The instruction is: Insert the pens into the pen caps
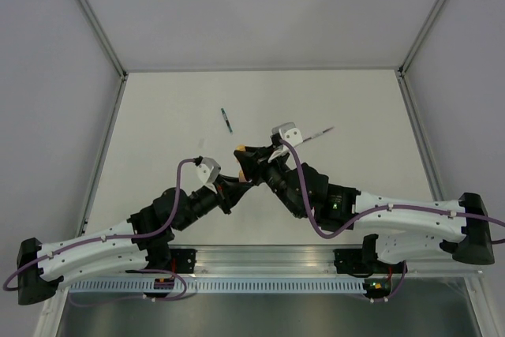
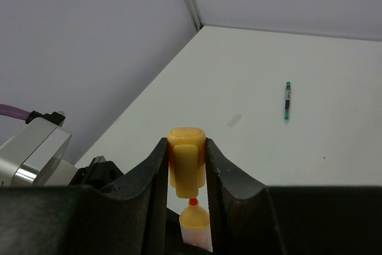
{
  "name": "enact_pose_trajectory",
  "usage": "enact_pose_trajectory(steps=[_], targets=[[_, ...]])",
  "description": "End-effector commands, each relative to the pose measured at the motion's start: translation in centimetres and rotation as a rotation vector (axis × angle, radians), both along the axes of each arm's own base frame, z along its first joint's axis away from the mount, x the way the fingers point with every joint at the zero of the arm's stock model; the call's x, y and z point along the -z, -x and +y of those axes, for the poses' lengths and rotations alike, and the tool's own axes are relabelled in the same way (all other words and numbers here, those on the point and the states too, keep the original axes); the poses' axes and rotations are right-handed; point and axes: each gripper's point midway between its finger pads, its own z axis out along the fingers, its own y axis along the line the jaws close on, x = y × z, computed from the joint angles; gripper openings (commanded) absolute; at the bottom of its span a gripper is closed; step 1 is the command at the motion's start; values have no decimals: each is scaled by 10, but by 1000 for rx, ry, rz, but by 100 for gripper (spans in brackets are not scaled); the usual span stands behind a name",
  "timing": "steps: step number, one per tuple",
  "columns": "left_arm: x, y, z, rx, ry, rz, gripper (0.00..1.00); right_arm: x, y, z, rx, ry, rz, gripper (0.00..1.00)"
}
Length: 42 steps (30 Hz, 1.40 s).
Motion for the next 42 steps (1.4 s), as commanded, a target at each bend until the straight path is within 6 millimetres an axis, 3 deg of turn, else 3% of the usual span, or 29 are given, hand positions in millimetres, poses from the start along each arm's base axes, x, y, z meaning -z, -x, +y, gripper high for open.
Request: enact_pose_trajectory(steps=[1, 12, 29, 42], targets=[[-29, 3, -3, 14, 80, -7, 2, -30, -4, -6, 58, -75, -47, 0], [-27, 0, -1, -7, 79, 1, 2, -18, 10, -1, 37, -37, -49, 0], [-29, 0, 2, -12, 92, -3, 2, 7, 10, 1, 60, 28, -49, 0], [-33, -3, 11, -55, 116, 10, 2, 36, 22, 2, 44, 41, -24, 0]])
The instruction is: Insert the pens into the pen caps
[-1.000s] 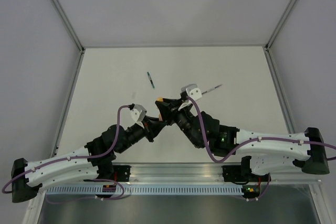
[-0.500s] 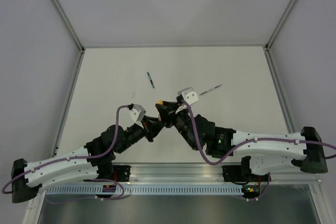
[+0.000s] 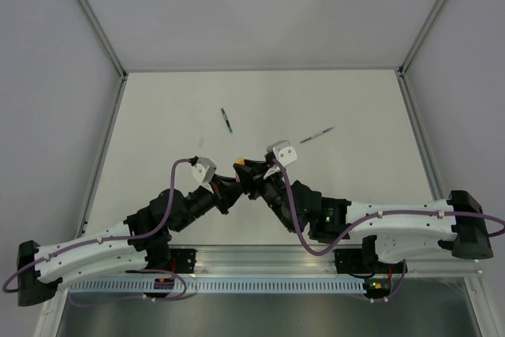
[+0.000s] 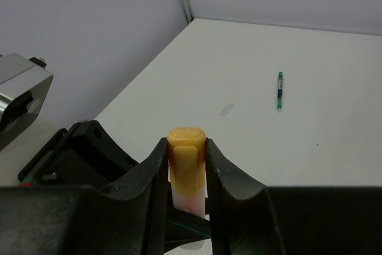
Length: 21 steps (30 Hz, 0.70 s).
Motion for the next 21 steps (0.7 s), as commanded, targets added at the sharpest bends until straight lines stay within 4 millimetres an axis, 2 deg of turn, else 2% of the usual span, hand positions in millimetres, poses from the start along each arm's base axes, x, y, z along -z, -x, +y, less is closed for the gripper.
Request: enact_pose_trajectory(steps=[1, 7, 9, 15, 21], targets=[[-27, -5, 3, -40, 85, -7, 2, 11, 4, -1, 16, -4, 14, 0], [-25, -4, 3, -37, 83, -5, 2, 22, 12, 8, -18, -21, 40, 9], [-31, -2, 5, -23, 104, -21, 2, 24, 14, 9, -29, -27, 42, 11], [-36, 10, 3, 43, 123, -50, 2, 23, 19, 10, -56, -42, 52, 33], [-37, 18, -6, 107, 119, -57, 2, 3, 24, 3, -93, -62, 26, 54]])
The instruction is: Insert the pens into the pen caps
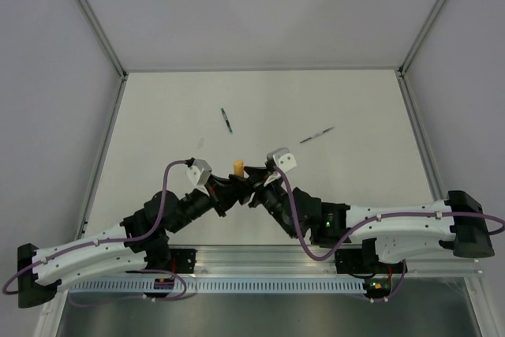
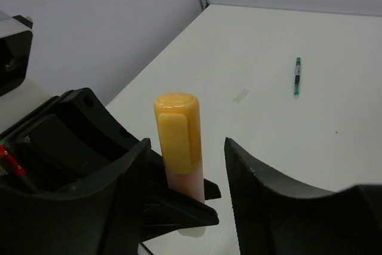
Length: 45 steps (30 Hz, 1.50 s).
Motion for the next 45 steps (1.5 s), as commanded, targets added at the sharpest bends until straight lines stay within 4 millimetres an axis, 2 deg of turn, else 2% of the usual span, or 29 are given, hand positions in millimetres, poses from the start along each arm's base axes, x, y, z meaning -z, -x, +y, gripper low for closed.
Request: enact_pose_trajectory(steps=[1, 4, 7, 10, 11, 12, 14, 19, 26, 32, 36, 45], targets=[[-32, 9, -7, 63, 90, -50, 2, -20, 11, -5, -61, -39, -16, 60], [-31, 13, -12, 93, 86, -51, 2, -27, 13, -10, -82, -39, -27, 75], [-33, 20, -15, 141, 89, -60, 2, -33, 16, -16, -98, -31, -36, 83], [-36, 31, -19, 204, 94, -79, 2, -40, 22, -17, -143, -12, -57, 84], [-36, 32, -20, 214, 96, -83, 2, -48, 27, -16, -175, -15, -70, 85], [-37, 41, -23, 268, 94, -91, 2, -48, 29, -17, -193, 2, -71, 85], [-40, 47, -26, 305, 94, -98, 2, -61, 36, -17, -239, -10, -82, 86], [-41, 69, -36, 447, 90, -115, 2, -75, 47, -24, -307, -3, -102, 86], [-42, 80, -41, 516, 86, -115, 2, -83, 66, -27, -419, -19, -125, 78], [-44, 86, -39, 544, 96, -123, 2, -75, 79, -25, -495, -21, -114, 61], [-45, 89, -39, 561, 100, -127, 2, -74, 83, -30, -512, -47, -109, 46], [-45, 92, -40, 579, 102, -126, 2, -56, 85, -35, -524, -33, -97, 37]])
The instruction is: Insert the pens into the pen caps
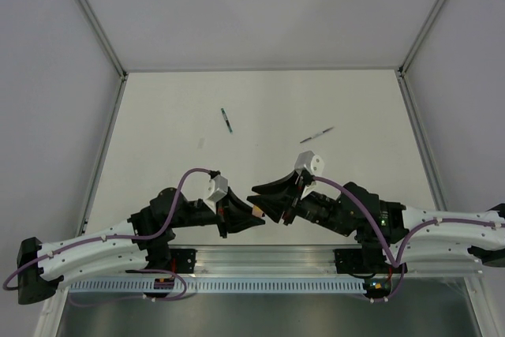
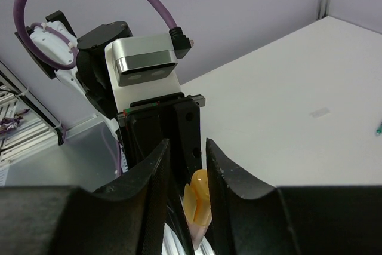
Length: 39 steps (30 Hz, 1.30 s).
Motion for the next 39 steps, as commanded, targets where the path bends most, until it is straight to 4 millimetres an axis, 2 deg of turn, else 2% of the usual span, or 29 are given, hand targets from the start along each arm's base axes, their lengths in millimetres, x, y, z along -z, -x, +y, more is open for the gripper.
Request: enact_pose_trajectory(steps=[1, 3, 9, 17, 22, 25, 26, 28, 34, 39], targets=[[-35, 6, 1, 30, 98, -47, 2, 3, 7, 0, -30, -12, 9, 36], [-35, 6, 0, 32, 98, -44, 2, 6, 7, 1, -30, -16, 14, 29], [-36, 9, 2, 44, 110, -42, 2, 19, 11, 5, -55, 6, 25, 20], [-38, 15, 1, 79, 123, -39, 2, 31, 17, 6, -87, 3, 40, 30], [-38, 16, 1, 84, 124, -42, 2, 33, 16, 6, -84, 5, 41, 31], [-39, 16, 1, 87, 126, -42, 2, 33, 13, 5, -70, 9, 35, 32], [-38, 17, 1, 92, 125, -42, 2, 31, 13, 4, -64, 6, 34, 36], [-38, 18, 1, 98, 123, -43, 2, 33, 7, 1, -30, 13, 36, 38], [-38, 18, 0, 101, 123, -43, 2, 30, 9, -2, -37, -3, 44, 35], [-39, 20, 1, 109, 131, -44, 2, 36, 14, 3, -67, 5, 52, 27]])
